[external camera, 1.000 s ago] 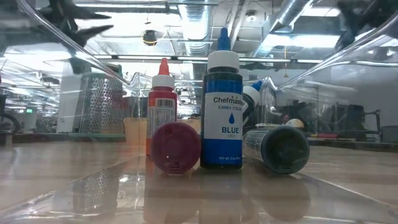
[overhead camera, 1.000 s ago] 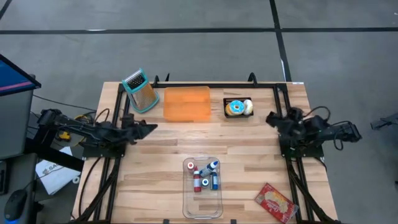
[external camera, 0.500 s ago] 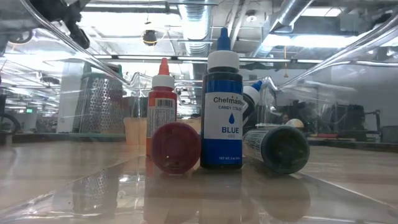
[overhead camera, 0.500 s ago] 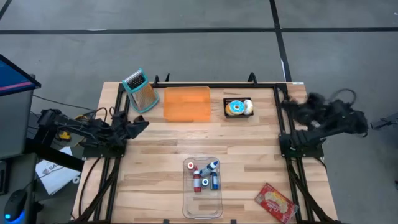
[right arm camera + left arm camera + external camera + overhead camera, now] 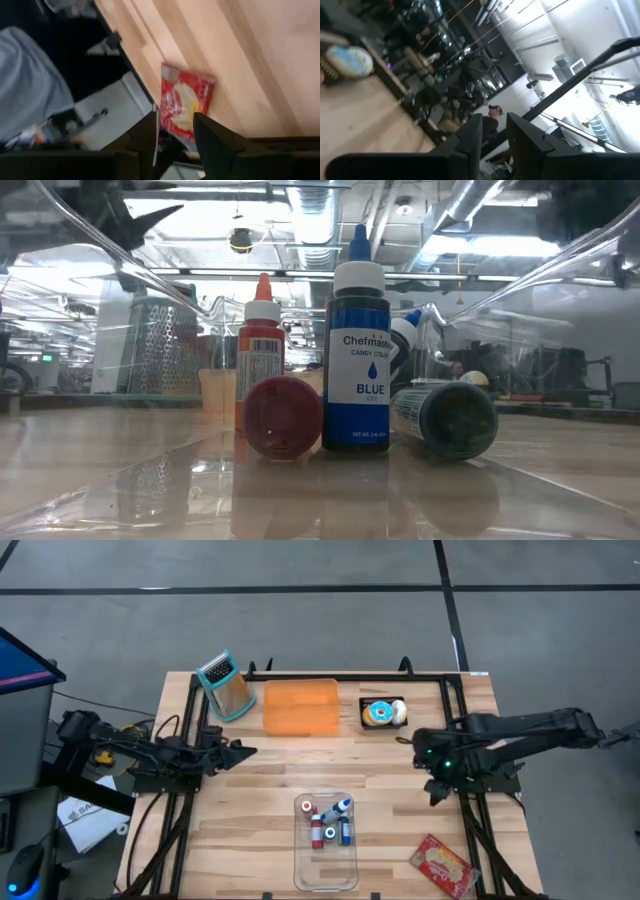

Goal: Pick & Place Food Item
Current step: Put the red popcorn bag into the orange bin

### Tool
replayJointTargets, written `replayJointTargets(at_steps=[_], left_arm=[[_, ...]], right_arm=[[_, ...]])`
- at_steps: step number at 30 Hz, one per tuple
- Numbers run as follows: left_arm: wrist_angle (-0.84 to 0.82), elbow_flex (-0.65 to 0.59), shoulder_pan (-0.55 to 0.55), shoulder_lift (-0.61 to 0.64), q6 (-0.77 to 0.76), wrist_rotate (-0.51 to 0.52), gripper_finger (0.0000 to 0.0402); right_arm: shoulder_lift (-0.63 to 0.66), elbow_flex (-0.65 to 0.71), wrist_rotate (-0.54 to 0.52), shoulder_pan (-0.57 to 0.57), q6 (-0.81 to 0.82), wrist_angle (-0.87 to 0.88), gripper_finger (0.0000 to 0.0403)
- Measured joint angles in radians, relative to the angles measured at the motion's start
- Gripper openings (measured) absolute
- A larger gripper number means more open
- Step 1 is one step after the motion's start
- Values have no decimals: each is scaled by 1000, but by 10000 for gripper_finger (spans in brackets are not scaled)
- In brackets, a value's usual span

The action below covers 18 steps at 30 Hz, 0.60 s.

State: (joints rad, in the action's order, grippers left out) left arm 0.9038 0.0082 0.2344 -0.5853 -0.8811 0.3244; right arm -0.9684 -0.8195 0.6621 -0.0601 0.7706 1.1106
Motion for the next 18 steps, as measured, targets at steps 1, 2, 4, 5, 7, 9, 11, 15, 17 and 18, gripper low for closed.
replayJointTargets(at_steps=[1, 2, 4, 5, 7, 9, 11, 15, 17, 18], left_arm=[[0, 0, 0, -12, -23, -7, 92], [0, 0, 0, -22, -38, -15, 100], [6, 0, 3, -41, -60, -18, 117], [13, 0, 5, -49, -67, -18, 125], [48, 0, 14, -65, -70, -18, 141], [69, 0, 26, -74, -69, -18, 155], [80, 0, 36, -78, -69, -18, 166], [87, 0, 45, -78, -70, -15, 179], [94, 2, 45, -78, -73, -14, 182], [94, 5, 45, -78, -75, -14, 182]], right_arm=[[-18, 24, 32, 19, -32, -13, 126], [-29, 52, 53, 33, -54, -43, 130], [-39, 118, 70, 47, -83, -90, 141], [-41, 152, 75, 53, -90, -120, 146], [-34, 221, 92, 59, -84, -192, 159], [-33, 301, 101, 51, -65, -247, 171], [-33, 368, 108, 23, -45, -298, 183], [-33, 474, 117, -50, 46, -433, 202], [-32, 507, 123, -103, 121, -553, 209], [-33, 522, 121, -130, 158, -601, 210]])
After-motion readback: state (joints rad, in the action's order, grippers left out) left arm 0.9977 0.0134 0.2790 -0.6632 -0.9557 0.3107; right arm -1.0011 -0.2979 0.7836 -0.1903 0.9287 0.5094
